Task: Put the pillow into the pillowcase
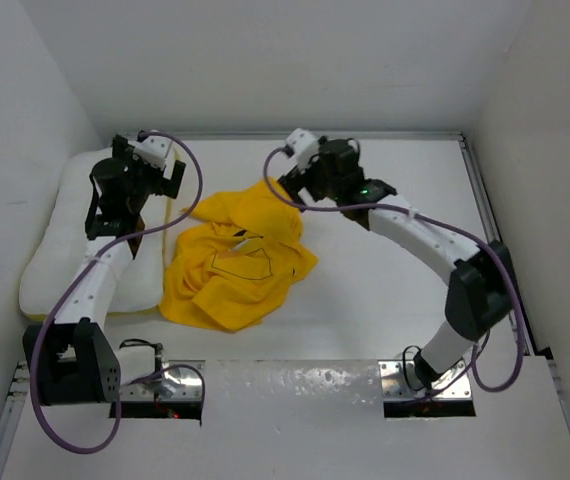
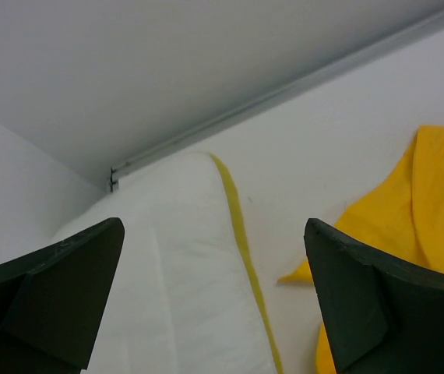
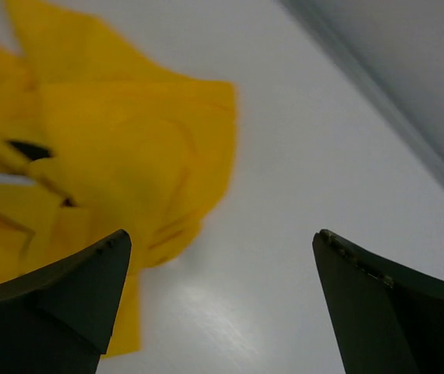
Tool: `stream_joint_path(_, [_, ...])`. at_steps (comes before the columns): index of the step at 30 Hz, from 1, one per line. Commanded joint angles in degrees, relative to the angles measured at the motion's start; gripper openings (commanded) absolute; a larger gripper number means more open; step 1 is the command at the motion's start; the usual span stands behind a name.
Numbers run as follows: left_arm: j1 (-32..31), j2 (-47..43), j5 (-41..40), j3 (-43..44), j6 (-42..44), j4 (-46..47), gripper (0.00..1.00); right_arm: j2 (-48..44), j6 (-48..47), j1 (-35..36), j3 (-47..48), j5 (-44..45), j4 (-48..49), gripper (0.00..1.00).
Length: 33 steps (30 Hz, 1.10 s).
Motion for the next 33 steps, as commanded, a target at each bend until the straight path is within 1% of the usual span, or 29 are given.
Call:
stream_joint_path(1, [-0.32, -2.32, -3.03, -0.98, 3.37, -9.59, 1.0, 6.26, -1.68, 5.41, 1.44, -14.01, -5.25, 0.99])
stream_joint_path(2, [-0.23, -2.85, -4.17, -2.03, 2.49, -10.64, 1.0, 9.41, 0.42, 6.21, 1.09, -15.19, -1.31, 0.99])
stream_joint_path(4, [-0.23, -3.03, -6.36, -2.92, -0.57, -11.27, 1.0, 13.11, 3.23, 8.23, 1.09, -15.3, 1.87, 0.98])
stream_joint_path(5, [-0.23, -3.2, -7.16, -3.88, -2.07, -13.18, 1.0, 15.05, 4.29, 8.58, 1.26, -14.68, 2.24, 0.96])
stream_joint_path(6, [-0.15, -3.29, -8.04, -4.5, -4.7, -13.29, 1.0, 18.81, 5.26, 9.2, 2.13, -14.24, 2.42, 0.92])
stream_joint_path(7, [-0.06, -3.73, -9.35, -5.11, -5.68, -13.64, 1.0, 20.58, 7.8, 9.29, 2.58, -13.8, 2.5, 0.89])
stream_joint_path(9, [0.12, -4.0, -10.42, -6.87, -8.57, -13.81, 1.0, 24.62, 9.66, 9.29, 3.45, -13.97, 2.51, 0.83])
stream_joint_path(10, [0.47, -3.82, -11.38, -7.4, -9.37, -14.42, 1.0, 25.51, 10.19, 9.38, 3.55, -13.8, 2.42, 0.68])
stream_joint_path(11, [0.47, -3.3, -12.17, -8.28, -9.99, -14.95, 1.0, 26.05, 11.24, 9.29, 3.55, -13.54, 2.42, 0.56])
stream_joint_path(12, [0.56, -2.6, -13.05, -8.63, -11.48, -15.31, 1.0, 26.4, 12.47, 9.38, 3.11, -12.75, 2.59, 0.42])
stream_joint_path(13, [0.47, -0.07, -19.15, -8.46, -12.8, -16.35, 1.0, 25.97, 13.96, 9.38, 2.76, -10.31, 2.85, 0.14])
stream_joint_path(14, [0.47, 1.79, -22.52, -7.68, -14.72, -17.5, 1.0, 25.35, 14.58, 9.29, 2.41, -8.37, 3.12, 0.04])
stream_joint_path(15, [0.56, 3.8, -25.94, -6.71, -16.4, -18.99, 1.0, 24.48, 14.85, 9.03, 1.1, -6.61, 3.47, 0.0])
stream_joint_path(16, [0.56, 7.91, -30.07, -5.48, -16.59, -22.22, 1.0, 22.12, 15.37, 8.59, -0.04, -5.81, 4.86, 0.0])
stream_joint_path(17, [0.47, 9.87, -31.41, -3.21, -16.59, -23.64, 1.0, 20.7, 15.81, 8.07, -1.27, -3.8, 5.66, 0.0])
stream_joint_path(19, [0.56, 14.17, -33.7, -1.18, -15.8, -26.19, 1.0, 17.54, 19.13, 5.61, -5.4, -3.34, 9.26, 0.0])
stream_joint_path(20, [0.56, 15.41, -33.89, 0.23, -14.93, -26.38, 1.0, 14.48, 20.72, 4.47, -6.37, -3.51, 9.71, 0.0])
stream_joint_path(21, [0.47, 16.38, -34.85, 0.5, -13.44, -26.21, 1.0, 13.06, 22.48, 1.5, -8.12, -3.52, 9.8, 0.0])
stream_joint_path(22, [0.56, 18.13, -35.73, 0.59, -12.73, -24.82, 1.0, 11.65, 26.33, -0.36, -9.1, -3.52, 9.71, 0.0])
stream_joint_path(23, [0.56, 18.85, -36.6, 0.94, -12.11, -24.37, 0.98, 8.68, 28.19, -4.21, -10.07, -3.69, 9.8, 0.0])
stream_joint_path(24, [0.56, 19.46, -37.13, 1.03, -11.32, -24.01, 0.92, 7.08, 29.95, -6.07, -12.51, -3.95, 9.8, 0.0])
stream_joint_path(26, [0.73, 20.17, -36.27, 1.21, -10.44, -23.31, 0.84, 2.09, 31.64, -10.72, -16.99, -3.87, 10.06, 0.0])
stream_joint_path(27, [0.65, 20.35, -34.96, 1.29, -9.04, -23.39, 0.73, 0.49, 31.03, -11.71, -18.41, -2.91, 9.72, 0.0])
stream_joint_path(28, [0.73, 20.7, -32.33, 1.47, -8.33, -23.57, 0.67, -1.0, 29.02, -12.59, -19.82, -1.77, 9.36, 0.0])
stream_joint_path(29, [0.65, 20.96, -31.52, 1.56, -7.81, -23.57, 0.6, -3.63, 28.05, -13.81, -22.09, -0.71, 8.66, 0.0])
stream_joint_path(30, [0.73, 21.57, -30.82, 1.65, -6.67, -23.66, 0.37, -4.79, 27.08, -14.35, -22.99, 0.86, 6.74, 0.0])
stream_joint_path(31, [0.65, 22.36, -29.33, 1.47, -5.96, -23.83, 0.23, -5.76, 25.42, -14.96, -23.78, 1.14, 6.12, 0.09])
stream_joint_path(32, [0.73, 22.72, -28.62, 1.38, -5.26, -23.84, 0.07, -6.72, 24.88, -16.1, -24.83, 1.23, 3.85, 0.28])
stream_joint_path(33, [0.73, 22.72, -27.14, 1.3, -3.51, -23.92, 0.0, -8.56, 24.52, -16.72, -25.1, 1.32, 1.3, 0.52])
